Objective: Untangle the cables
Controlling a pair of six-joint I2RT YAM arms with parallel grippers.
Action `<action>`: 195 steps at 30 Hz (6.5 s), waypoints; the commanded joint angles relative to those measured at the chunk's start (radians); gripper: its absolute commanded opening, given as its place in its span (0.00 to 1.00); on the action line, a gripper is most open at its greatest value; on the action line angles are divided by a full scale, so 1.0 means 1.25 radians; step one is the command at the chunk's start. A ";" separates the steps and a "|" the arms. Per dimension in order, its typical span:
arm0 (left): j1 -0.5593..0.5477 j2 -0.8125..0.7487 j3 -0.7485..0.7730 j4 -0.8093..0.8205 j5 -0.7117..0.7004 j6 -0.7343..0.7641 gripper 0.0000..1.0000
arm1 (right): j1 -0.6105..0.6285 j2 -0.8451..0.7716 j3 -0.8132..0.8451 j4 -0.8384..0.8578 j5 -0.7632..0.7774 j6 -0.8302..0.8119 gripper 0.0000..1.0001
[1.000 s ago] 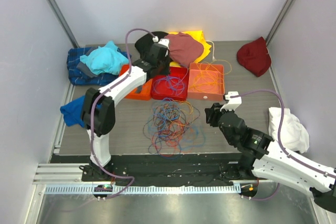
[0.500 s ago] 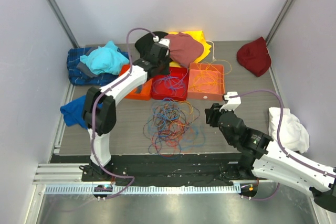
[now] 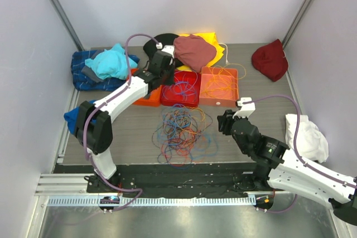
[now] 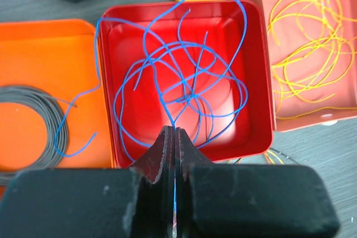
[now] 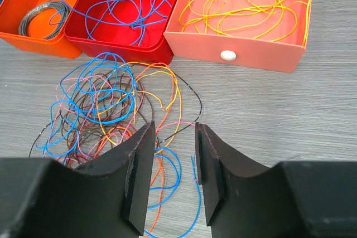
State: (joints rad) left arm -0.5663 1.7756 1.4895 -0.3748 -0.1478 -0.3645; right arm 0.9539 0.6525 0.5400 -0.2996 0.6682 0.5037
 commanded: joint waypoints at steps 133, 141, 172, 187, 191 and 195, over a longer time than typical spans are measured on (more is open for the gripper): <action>-0.278 -0.549 0.159 -0.055 -0.110 0.106 0.00 | 0.001 0.132 0.028 0.119 -0.115 0.052 0.41; -0.280 -0.445 0.174 -0.025 -0.184 0.136 0.00 | 0.003 0.082 0.015 0.091 -0.099 0.057 0.41; -0.077 -0.117 0.100 0.139 0.003 -0.013 0.00 | 0.001 -0.045 -0.029 0.007 0.005 0.030 0.41; -0.076 -0.046 -0.112 0.227 0.014 -0.096 0.00 | 0.003 -0.050 -0.040 0.005 0.010 0.035 0.41; -0.076 0.013 -0.120 0.226 0.009 -0.105 0.00 | 0.001 -0.046 -0.036 0.003 0.004 0.034 0.42; -0.076 0.033 -0.103 0.229 0.012 -0.105 0.00 | 0.003 -0.047 -0.029 -0.009 0.008 0.036 0.41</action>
State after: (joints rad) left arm -0.6655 1.8378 1.3308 -0.1543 -0.1291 -0.4789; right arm 0.9539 0.6041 0.4892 -0.3195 0.6456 0.5480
